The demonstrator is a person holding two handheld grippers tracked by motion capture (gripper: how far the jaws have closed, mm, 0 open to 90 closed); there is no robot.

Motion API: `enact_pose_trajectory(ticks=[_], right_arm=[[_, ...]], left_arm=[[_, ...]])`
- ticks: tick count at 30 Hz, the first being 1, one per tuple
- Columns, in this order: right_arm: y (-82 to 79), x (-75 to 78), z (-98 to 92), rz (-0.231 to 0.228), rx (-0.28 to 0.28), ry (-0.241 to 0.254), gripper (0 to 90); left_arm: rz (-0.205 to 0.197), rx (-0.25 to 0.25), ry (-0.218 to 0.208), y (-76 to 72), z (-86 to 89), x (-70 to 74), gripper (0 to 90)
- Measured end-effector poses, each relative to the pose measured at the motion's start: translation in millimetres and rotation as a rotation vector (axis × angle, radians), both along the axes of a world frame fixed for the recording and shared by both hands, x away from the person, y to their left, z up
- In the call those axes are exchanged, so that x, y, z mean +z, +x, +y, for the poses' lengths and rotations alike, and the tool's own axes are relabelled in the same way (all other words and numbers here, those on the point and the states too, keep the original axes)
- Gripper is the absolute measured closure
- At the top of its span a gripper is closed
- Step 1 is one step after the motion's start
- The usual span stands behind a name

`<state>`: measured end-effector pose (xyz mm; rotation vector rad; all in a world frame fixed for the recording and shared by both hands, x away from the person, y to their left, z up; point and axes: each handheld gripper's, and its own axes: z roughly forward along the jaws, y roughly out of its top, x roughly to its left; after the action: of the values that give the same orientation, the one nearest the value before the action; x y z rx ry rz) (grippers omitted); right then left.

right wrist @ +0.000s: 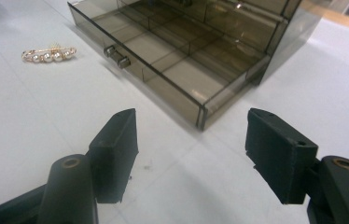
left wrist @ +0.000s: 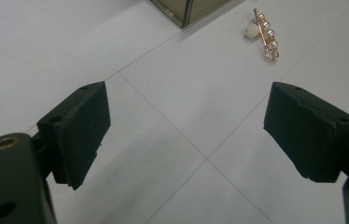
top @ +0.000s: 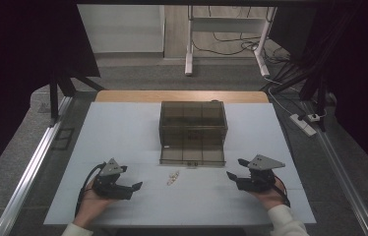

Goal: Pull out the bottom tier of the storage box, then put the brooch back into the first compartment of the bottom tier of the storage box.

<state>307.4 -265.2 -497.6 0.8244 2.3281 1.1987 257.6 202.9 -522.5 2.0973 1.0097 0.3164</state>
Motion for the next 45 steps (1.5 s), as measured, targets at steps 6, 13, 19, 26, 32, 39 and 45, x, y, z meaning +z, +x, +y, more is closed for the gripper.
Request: enact_pose_trajectory(ticks=[6, 13, 19, 26, 32, 39, 45], right_arm=[[-3.2, 0.7, -8.5, -0.002, -0.025, 0.021, 34.3], [-2.7, -1.0, -7.8, 0.000, -0.016, 0.024, 34.3], [-0.2, -5.5, -4.5, 0.015, 0.000, 0.013, 34.3], [-1.6, -3.7, -7.0, 0.005, -0.011, 0.017, 34.4], [-2.3, -4.7, -5.9, 0.010, -0.015, 0.003, 34.5], [-3.3, -4.9, -7.1, 0.010, -0.021, 0.000, 34.7], [-4.2, -4.0, -9.4, 0.006, -0.030, 0.001, 34.7]], left_arm=[[-0.007, 0.005, -0.027, -0.9, -0.8, 3.2, 14.3], [-0.009, 0.000, -0.043, 0.1, -7.2, 5.4, 14.1], [-0.001, -0.008, -0.073, 4.2, -14.1, 8.1, 13.9], [-0.002, -0.013, -0.073, 6.5, -18.3, 10.8, 13.8], [0.001, -0.028, -0.068, 10.0, -24.4, 13.5, 14.2], [-0.011, -0.060, -0.027, 15.4, -41.2, 17.5, 14.8], [-0.007, -0.069, -0.040, 19.2, -47.8, 21.1, 15.3]])
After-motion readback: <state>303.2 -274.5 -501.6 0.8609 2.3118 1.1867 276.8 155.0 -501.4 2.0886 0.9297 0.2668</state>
